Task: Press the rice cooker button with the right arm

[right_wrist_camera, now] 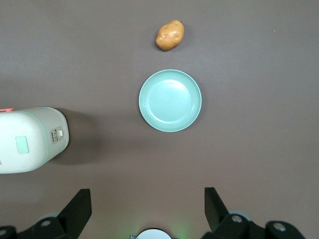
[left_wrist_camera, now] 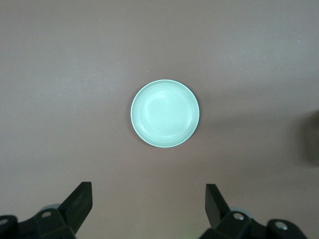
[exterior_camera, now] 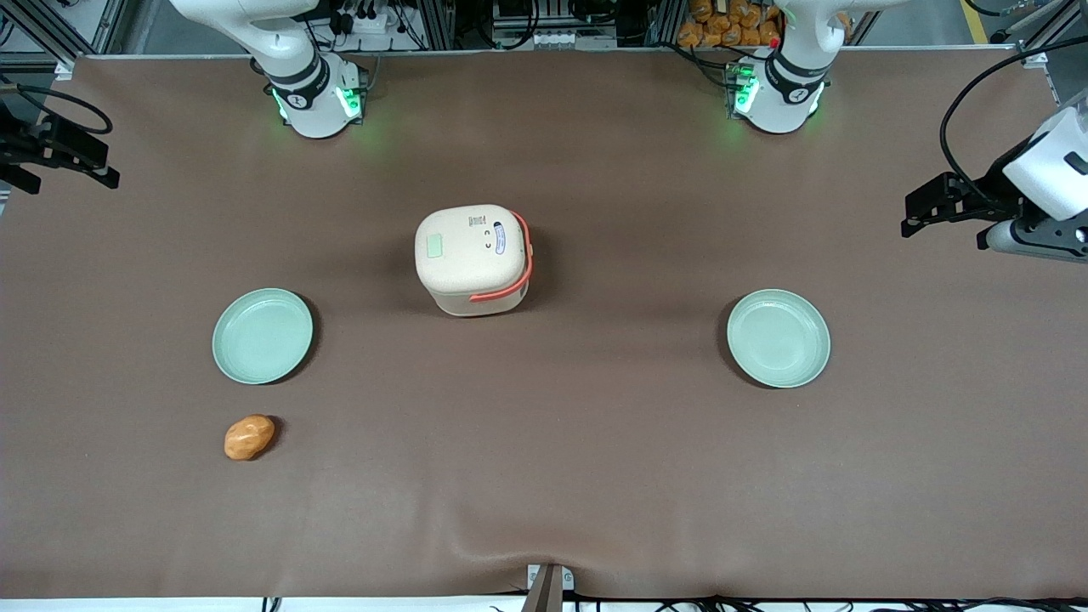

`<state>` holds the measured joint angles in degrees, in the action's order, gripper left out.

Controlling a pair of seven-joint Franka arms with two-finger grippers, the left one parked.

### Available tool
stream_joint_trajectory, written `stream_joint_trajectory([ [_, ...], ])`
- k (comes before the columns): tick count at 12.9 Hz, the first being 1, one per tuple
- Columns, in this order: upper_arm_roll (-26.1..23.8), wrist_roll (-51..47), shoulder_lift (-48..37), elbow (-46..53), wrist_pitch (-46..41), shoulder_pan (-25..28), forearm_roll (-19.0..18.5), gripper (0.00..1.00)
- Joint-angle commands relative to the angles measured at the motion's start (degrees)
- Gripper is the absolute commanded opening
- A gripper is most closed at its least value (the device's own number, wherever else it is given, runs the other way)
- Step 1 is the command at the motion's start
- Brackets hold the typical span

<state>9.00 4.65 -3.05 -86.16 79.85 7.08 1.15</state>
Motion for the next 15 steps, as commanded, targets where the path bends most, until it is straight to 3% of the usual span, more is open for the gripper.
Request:
stream_joint_trajectory([
  [1, -0.56, -0.87, -0.55, 0.29, -0.66, -0.32, -0.45, 1.00],
  [9, -0.91, -0.88, -0.38, -0.41, 0.66, 0.12, 0.25, 1.00],
  [12, -5.12, -1.22, -0.38, -0.50, 0.39, 0.21, 0.26, 0.99],
  [15, -7.68, -4.20, -0.55, -2.00, 0.30, 1.96, -0.10, 0.41],
])
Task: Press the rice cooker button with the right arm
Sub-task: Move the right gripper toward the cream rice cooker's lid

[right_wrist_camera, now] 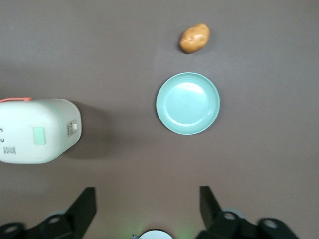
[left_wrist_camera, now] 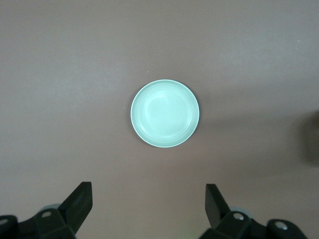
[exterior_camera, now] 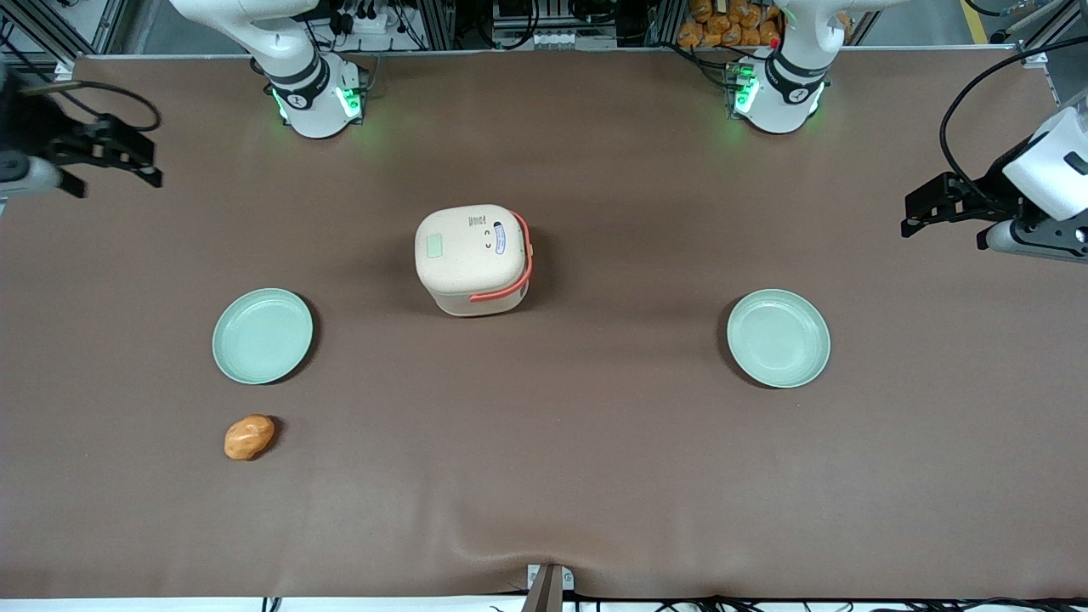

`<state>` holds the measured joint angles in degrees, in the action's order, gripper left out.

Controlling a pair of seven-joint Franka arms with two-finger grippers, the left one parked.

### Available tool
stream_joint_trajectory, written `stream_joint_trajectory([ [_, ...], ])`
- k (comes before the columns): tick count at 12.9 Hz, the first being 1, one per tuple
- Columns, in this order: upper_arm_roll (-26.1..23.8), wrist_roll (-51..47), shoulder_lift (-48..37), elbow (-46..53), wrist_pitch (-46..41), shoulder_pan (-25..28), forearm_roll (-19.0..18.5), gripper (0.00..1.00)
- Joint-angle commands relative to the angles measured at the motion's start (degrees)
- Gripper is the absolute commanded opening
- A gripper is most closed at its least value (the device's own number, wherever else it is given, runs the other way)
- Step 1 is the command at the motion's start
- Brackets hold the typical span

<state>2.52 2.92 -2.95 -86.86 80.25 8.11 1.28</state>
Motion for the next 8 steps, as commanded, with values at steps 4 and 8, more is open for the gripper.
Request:
stream_joint_trajectory([
  [4, -9.19, -12.49, -0.57, -2.27, 0.43, 1.03, -0.23, 0.00],
  [8, -12.97, -15.22, -0.57, -1.12, 0.43, 2.00, 0.29, 0.00],
])
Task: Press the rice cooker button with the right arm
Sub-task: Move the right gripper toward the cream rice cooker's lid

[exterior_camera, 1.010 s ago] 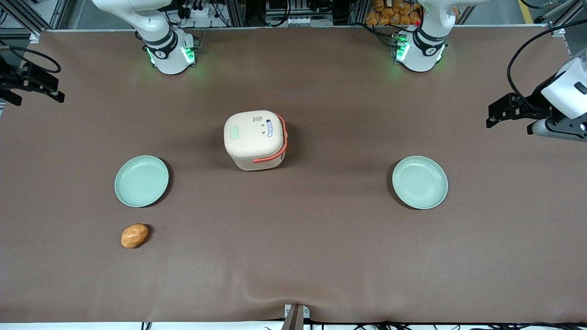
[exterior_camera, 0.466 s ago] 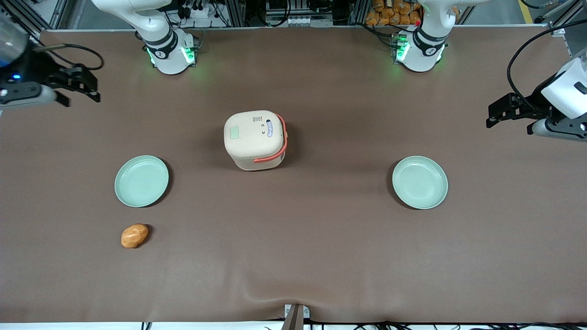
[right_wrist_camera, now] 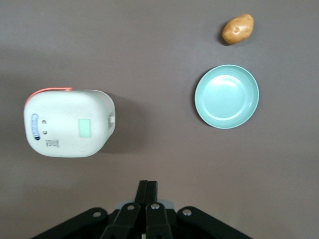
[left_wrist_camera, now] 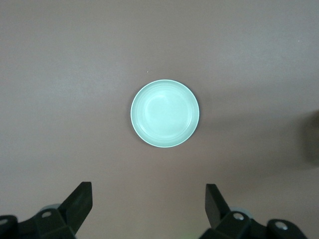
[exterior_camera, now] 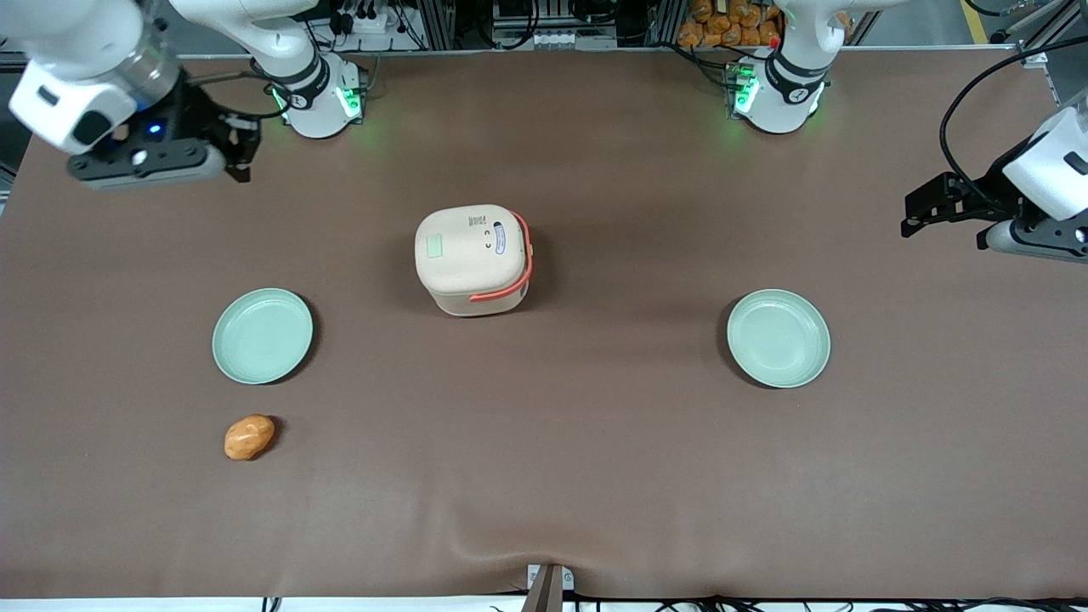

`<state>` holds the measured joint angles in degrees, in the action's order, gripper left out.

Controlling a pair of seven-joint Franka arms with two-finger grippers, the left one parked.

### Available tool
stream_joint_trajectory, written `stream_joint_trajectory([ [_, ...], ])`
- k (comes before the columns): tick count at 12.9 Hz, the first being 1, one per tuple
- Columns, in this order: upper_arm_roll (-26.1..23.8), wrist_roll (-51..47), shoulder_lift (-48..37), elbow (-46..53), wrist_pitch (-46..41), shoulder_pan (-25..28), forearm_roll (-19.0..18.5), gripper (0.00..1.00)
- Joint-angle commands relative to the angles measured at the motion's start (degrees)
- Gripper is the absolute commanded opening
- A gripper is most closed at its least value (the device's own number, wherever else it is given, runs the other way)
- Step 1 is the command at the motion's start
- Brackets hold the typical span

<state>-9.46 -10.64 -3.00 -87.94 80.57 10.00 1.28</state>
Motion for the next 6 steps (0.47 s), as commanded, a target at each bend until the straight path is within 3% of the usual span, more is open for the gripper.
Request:
stream_joint_trajectory([
  [1, -3.17, -3.75, -0.26, -1.52, 0.72, 0.19, 0.30, 0.00],
  [3, -7.22, -8.59, 0.19, -5.55, 4.57, -0.51, 0.21, 0.00],
  [6, -7.67, -8.78, 0.71, -9.70, 8.01, 0.19, 0.21, 0.00],
])
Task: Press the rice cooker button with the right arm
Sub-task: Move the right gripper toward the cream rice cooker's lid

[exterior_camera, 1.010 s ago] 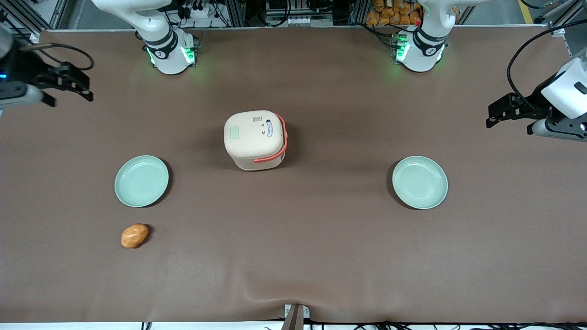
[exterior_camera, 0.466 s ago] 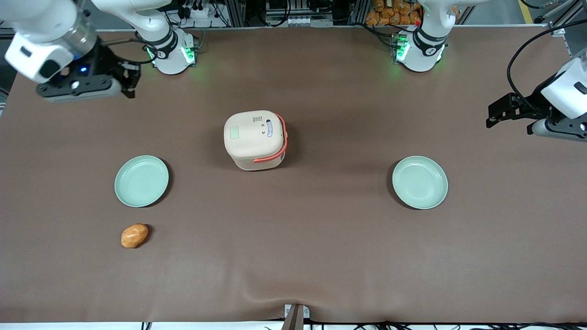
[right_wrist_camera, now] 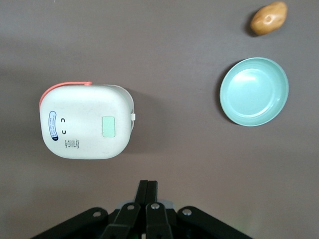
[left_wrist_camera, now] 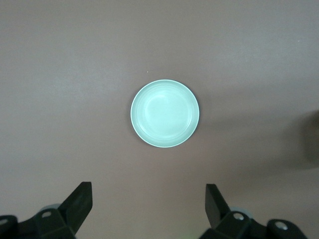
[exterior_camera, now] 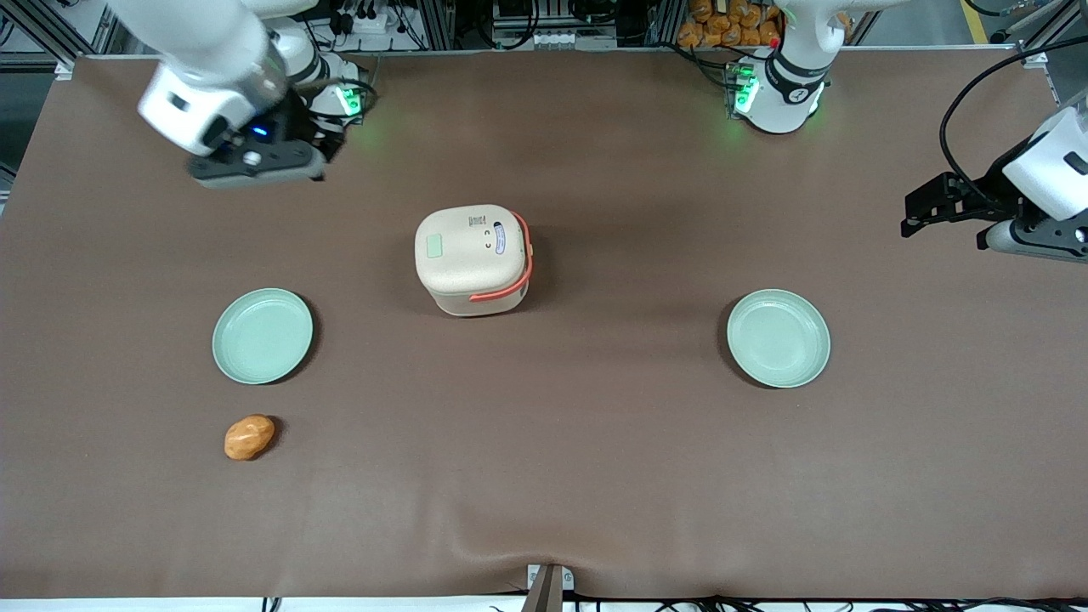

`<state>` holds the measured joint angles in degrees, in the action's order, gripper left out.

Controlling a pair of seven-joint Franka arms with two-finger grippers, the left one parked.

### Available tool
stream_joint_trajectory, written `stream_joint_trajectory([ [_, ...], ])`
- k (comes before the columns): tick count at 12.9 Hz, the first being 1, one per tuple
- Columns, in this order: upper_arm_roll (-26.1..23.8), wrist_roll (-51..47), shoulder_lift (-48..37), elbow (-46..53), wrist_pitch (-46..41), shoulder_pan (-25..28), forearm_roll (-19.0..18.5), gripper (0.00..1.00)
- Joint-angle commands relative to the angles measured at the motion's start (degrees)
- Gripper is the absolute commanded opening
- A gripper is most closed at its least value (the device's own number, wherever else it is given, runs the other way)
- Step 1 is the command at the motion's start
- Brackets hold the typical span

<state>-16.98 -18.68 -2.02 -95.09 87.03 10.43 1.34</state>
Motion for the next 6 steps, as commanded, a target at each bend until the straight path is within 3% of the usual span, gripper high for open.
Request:
stream_joint_trajectory([
  [1, -0.50, -0.84, -0.26, -4.30, 2.69, -0.24, 0.16, 0.00],
  [6, -2.26, -1.36, 1.14, -11.42, 10.16, 0.29, 0.33, 0.00],
])
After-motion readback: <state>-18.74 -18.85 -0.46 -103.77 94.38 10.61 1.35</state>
